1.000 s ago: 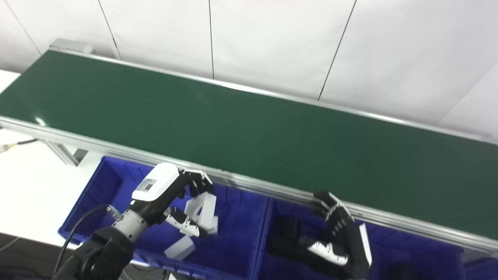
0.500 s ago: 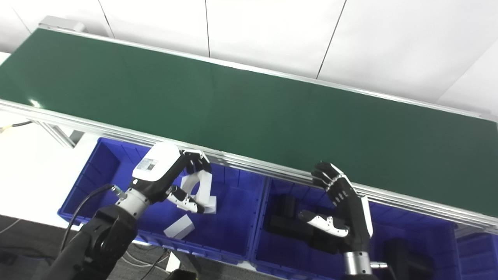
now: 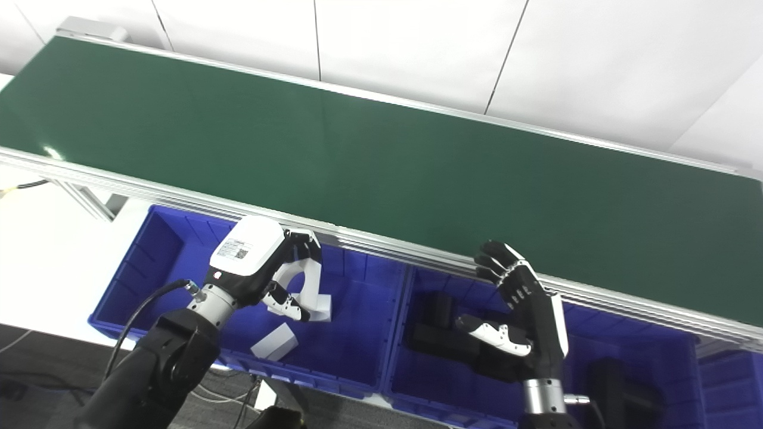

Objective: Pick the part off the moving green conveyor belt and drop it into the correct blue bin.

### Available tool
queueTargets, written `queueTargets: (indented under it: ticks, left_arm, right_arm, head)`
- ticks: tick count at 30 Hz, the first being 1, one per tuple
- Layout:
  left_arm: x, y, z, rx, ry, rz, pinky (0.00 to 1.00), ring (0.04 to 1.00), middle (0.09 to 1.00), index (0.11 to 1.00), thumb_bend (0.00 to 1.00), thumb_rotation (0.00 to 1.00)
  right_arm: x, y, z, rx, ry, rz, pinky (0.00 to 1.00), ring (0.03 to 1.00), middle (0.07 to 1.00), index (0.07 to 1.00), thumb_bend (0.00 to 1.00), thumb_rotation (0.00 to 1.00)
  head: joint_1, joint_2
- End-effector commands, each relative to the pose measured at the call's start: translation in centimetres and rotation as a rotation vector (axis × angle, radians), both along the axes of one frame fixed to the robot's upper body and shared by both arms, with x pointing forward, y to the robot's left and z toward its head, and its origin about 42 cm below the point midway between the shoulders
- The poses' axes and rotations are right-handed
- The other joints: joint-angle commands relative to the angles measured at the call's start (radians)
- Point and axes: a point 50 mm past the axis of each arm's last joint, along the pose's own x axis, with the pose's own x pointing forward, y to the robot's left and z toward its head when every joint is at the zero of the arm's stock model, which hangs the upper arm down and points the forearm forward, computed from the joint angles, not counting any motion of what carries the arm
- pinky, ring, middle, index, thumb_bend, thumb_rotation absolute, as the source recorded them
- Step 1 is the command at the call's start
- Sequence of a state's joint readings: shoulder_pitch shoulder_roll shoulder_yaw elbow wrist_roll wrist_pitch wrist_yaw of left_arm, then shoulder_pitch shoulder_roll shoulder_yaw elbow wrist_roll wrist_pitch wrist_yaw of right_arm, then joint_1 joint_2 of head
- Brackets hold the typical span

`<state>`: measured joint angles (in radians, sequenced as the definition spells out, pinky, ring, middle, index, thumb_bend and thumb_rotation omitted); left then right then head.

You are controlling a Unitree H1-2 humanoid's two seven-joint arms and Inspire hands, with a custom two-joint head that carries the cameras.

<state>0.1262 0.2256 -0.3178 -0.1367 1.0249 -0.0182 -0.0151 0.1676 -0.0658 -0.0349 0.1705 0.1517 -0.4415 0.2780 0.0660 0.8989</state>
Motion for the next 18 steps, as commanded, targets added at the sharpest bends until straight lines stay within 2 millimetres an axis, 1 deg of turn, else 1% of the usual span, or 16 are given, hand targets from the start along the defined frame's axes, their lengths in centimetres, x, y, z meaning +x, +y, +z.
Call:
queueTargets:
  ticks: [1,8,9,10,12,13,14,15,16,18]
  left_arm:
    - [0.56,-0.17,0.97,0.0,-0.052,-0.004,0.27,0.351,0.456,0.545,0.5,0.0]
    - [0.38,-0.13,1.07,-0.012,-0.028,-0.01,0.27,0.355,0.448,0.541,0.5,0.0]
    - [0.34,-0.15,1.14,-0.015,-0.022,-0.014,0.28,0.36,0.45,0.54,0.5,0.0]
    - [0.31,-0.17,1.23,-0.017,-0.015,-0.018,0.31,0.395,0.455,0.519,0.51,0.0]
    - [0.27,-0.19,1.33,-0.018,-0.006,-0.025,0.38,0.482,0.555,0.496,0.52,0.05]
    - [0.22,-0.21,1.43,-0.016,0.001,-0.03,0.39,0.487,0.559,0.495,0.52,0.06]
    - [0.18,-0.22,1.48,-0.015,0.005,-0.035,0.41,0.51,0.585,0.55,0.81,0.09]
    - [0.15,-0.23,1.55,-0.012,0.01,-0.04,0.42,0.516,0.596,0.575,0.92,0.11]
    - [0.12,-0.22,1.58,-0.009,0.014,-0.045,0.4,0.511,0.603,0.588,0.98,0.13]
    - [0.09,-0.19,1.63,-0.008,0.021,-0.05,0.4,0.511,0.605,0.593,0.99,0.13]
  right_arm:
    - [0.36,-0.01,0.82,0.004,-0.041,0.001,0.72,0.77,0.803,0.789,0.99,0.29]
    - [0.28,0.0,0.82,-0.006,-0.045,0.001,0.72,0.768,0.802,0.789,0.98,0.29]
    - [0.28,0.0,0.83,-0.006,-0.045,0.002,0.72,0.77,0.803,0.791,0.98,0.29]
    - [0.28,0.0,0.85,-0.007,-0.045,0.001,0.73,0.772,0.804,0.792,0.98,0.29]
    - [0.27,0.01,0.88,-0.01,-0.044,-0.001,0.72,0.771,0.803,0.791,0.98,0.3]
    - [0.28,0.01,0.87,-0.01,-0.043,0.0,0.72,0.771,0.803,0.791,0.98,0.3]
    - [0.27,0.02,0.88,-0.009,-0.042,0.0,0.73,0.774,0.805,0.792,0.98,0.3]
    - [0.27,0.03,0.89,-0.011,-0.043,0.001,0.73,0.776,0.806,0.793,0.98,0.3]
    - [0.26,0.05,0.89,-0.01,-0.045,0.002,0.73,0.778,0.808,0.794,0.98,0.3]
    - [0.24,0.07,0.87,-0.01,-0.045,0.002,0.73,0.778,0.808,0.793,0.98,0.3]
  head:
    - [0.0,-0.002]
    - [-0.003,-0.004]
    - [-0.006,-0.009]
    - [-0.006,-0.009]
    - [-0.006,-0.009]
    - [-0.006,-0.009]
    - [-0.006,-0.009]
    - [-0.006,-0.009]
    - [-0.008,-0.011]
    - [-0.009,-0.011]
